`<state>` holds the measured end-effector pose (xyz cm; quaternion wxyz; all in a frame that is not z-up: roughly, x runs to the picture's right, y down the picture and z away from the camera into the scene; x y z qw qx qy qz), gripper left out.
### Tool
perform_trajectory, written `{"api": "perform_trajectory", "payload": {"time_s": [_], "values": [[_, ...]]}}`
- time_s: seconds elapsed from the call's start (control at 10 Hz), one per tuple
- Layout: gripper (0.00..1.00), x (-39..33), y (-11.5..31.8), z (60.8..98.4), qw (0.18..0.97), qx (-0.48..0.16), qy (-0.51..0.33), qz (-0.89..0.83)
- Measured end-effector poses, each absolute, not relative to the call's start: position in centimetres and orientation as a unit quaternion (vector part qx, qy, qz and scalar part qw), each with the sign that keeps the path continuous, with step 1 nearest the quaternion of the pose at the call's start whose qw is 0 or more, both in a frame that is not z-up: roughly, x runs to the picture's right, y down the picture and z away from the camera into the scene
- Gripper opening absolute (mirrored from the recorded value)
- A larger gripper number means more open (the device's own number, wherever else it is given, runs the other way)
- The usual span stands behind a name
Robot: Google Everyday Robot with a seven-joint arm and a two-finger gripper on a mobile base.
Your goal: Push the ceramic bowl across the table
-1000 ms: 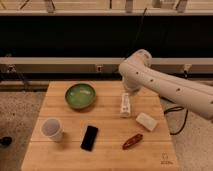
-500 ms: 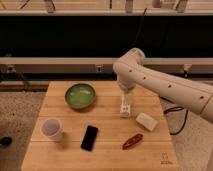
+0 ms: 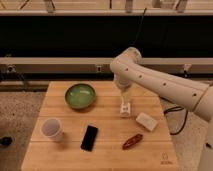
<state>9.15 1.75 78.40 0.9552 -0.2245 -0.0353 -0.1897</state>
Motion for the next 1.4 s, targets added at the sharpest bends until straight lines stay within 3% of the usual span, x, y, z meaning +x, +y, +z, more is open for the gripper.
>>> {"api": "perform_trajectory", "payload": {"time_s": [1.4], "values": [[0.80,3.5,1.5,81.5,0.945,-0.227,-0.079,-0.224]]}}
